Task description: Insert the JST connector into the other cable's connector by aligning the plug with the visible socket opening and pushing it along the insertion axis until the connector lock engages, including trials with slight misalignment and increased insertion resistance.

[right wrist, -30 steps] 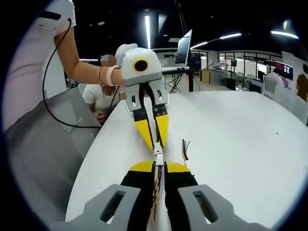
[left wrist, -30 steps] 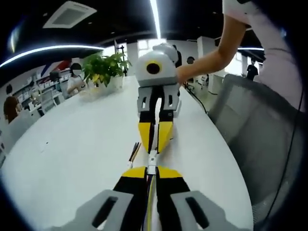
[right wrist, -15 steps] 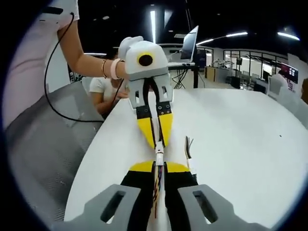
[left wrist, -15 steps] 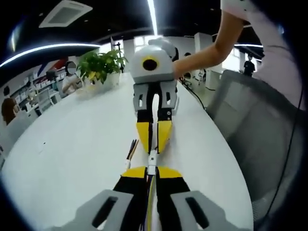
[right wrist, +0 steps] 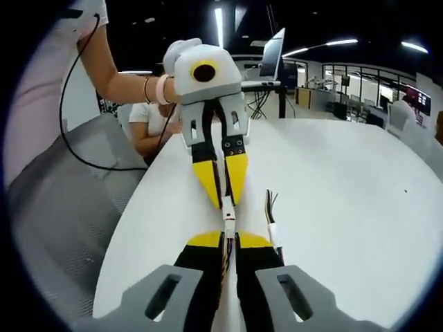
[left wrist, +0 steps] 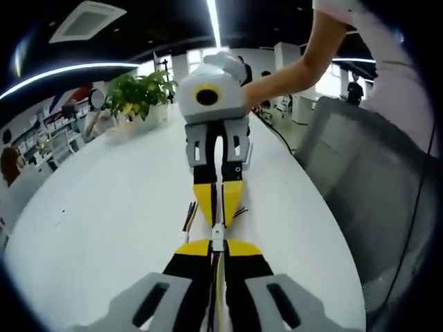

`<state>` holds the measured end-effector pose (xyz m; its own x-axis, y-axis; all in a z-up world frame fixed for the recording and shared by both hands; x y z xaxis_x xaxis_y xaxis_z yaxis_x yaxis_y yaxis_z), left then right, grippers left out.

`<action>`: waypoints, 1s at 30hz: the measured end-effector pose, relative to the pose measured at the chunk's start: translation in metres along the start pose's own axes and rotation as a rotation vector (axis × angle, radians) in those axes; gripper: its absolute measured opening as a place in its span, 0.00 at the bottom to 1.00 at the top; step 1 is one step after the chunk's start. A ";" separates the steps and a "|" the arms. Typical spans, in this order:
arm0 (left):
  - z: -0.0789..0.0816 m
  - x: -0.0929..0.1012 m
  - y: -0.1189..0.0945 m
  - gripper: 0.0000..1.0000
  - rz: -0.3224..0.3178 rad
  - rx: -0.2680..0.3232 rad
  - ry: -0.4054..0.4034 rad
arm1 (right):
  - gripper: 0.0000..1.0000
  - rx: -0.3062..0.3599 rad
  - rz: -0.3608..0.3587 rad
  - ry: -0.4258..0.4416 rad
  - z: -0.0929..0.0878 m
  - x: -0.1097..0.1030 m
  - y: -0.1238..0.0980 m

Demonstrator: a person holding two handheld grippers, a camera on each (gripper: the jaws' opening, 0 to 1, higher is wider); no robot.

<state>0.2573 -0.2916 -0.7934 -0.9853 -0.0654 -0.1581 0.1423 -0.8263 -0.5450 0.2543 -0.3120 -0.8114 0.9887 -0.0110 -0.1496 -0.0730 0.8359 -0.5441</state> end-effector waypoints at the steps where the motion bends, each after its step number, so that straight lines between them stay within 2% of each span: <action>1: -0.001 0.001 0.001 0.00 -0.004 -0.008 0.005 | 0.02 -0.003 0.002 -0.001 0.000 0.000 0.001; 13: -0.004 0.004 0.006 0.00 -0.042 -0.030 0.036 | 0.02 -0.049 0.025 -0.020 -0.005 -0.003 0.002; 20: -0.006 0.006 0.011 0.00 -0.068 -0.057 0.085 | 0.02 -0.076 0.032 -0.034 -0.010 -0.002 0.003; 23: -0.008 0.007 0.014 0.00 -0.076 -0.073 0.093 | 0.02 -0.078 0.036 -0.044 -0.010 -0.002 0.003; 30: -0.008 0.005 0.013 0.00 -0.074 -0.064 0.095 | 0.02 -0.062 0.031 -0.021 -0.010 0.000 0.002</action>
<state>0.2550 -0.2983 -0.8083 -0.9804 0.0498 -0.1909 0.0784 -0.7895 -0.6088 0.2524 -0.3156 -0.8208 0.9882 0.0265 -0.1506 -0.1113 0.8002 -0.5894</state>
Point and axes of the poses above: the point that each gripper's makers call its tool centre point, and the gripper's own axes: y roughly forward along the fingers, x roughly to its right, z roughly out of its top, the point moved 1 cm from there along -y, roughly backward along the fingers, and after that the axes turned 4 degrees about y, right-handed, at the moved point
